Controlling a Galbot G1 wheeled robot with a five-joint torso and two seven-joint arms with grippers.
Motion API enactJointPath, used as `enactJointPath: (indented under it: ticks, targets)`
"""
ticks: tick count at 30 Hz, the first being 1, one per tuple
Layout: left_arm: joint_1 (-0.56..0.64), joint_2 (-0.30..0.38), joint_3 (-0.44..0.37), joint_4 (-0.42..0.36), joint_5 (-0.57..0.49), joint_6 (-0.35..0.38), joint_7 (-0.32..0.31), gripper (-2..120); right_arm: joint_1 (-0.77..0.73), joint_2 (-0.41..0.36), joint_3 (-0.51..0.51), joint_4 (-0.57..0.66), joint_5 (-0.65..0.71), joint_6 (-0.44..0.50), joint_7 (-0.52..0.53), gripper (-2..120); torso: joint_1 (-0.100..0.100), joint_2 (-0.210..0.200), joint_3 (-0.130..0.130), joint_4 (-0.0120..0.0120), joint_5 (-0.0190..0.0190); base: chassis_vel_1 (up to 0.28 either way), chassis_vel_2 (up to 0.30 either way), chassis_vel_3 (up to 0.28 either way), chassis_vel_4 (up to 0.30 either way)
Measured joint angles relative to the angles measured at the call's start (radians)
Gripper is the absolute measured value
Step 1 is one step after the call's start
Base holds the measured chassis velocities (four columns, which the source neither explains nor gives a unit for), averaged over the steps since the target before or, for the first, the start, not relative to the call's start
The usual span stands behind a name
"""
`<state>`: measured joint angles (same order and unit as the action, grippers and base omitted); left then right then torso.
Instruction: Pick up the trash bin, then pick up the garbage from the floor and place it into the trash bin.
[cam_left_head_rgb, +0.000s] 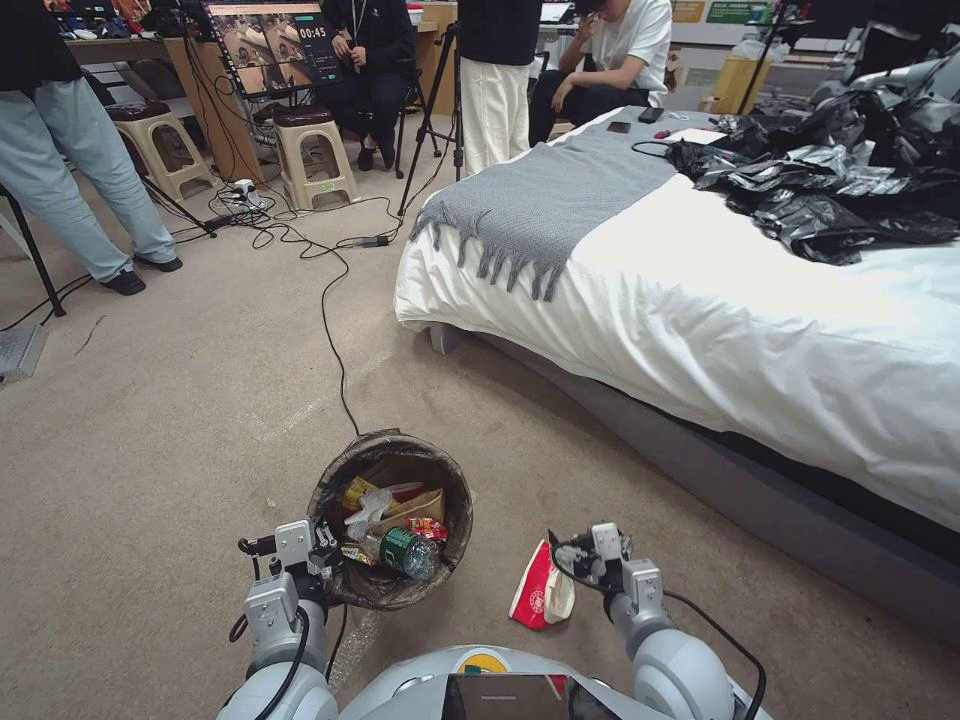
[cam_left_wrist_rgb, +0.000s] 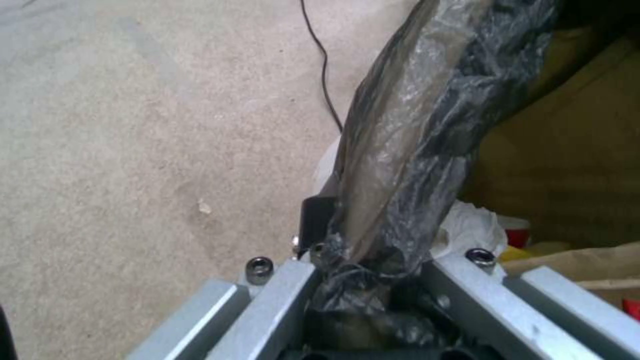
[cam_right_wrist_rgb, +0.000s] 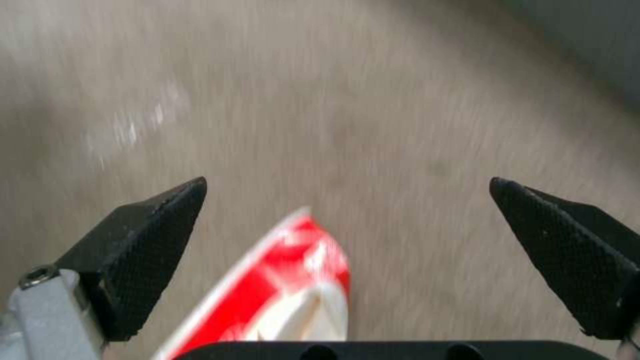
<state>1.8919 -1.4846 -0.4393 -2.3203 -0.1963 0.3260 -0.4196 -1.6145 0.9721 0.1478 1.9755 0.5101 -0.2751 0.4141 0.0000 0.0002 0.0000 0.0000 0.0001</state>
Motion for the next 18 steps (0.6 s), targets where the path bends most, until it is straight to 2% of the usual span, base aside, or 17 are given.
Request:
enactJointPath:
  ticks: [8,11,18]
  targets:
    - [0.003,-0.003,0.003,0.002,0.004,-0.001,0.0,0,0.036,0.001,-0.051,-0.101,0.009,-0.009,-0.035,100,0.0,0.0,0.0,0.0001,0.0,0.0,0.0,0.0,0.0]
    - [0.003,-0.002,-0.003,-0.001,0.003,-0.002,0.0,0,0.057,0.024,-0.078,-0.163,0.006,-0.008,-0.058,100,0.0,0.0,0.0,0.0001,0.0,0.0,0.0,0.0,0.0]
    - [0.005,-0.002,-0.004,-0.002,0.003,-0.003,0.0,0,0.08,0.046,-0.093,-0.215,-0.004,0.005,-0.098,100,0.0,0.0,0.0,0.0001,-0.0002,0.0,0.0,0.0,0.0]
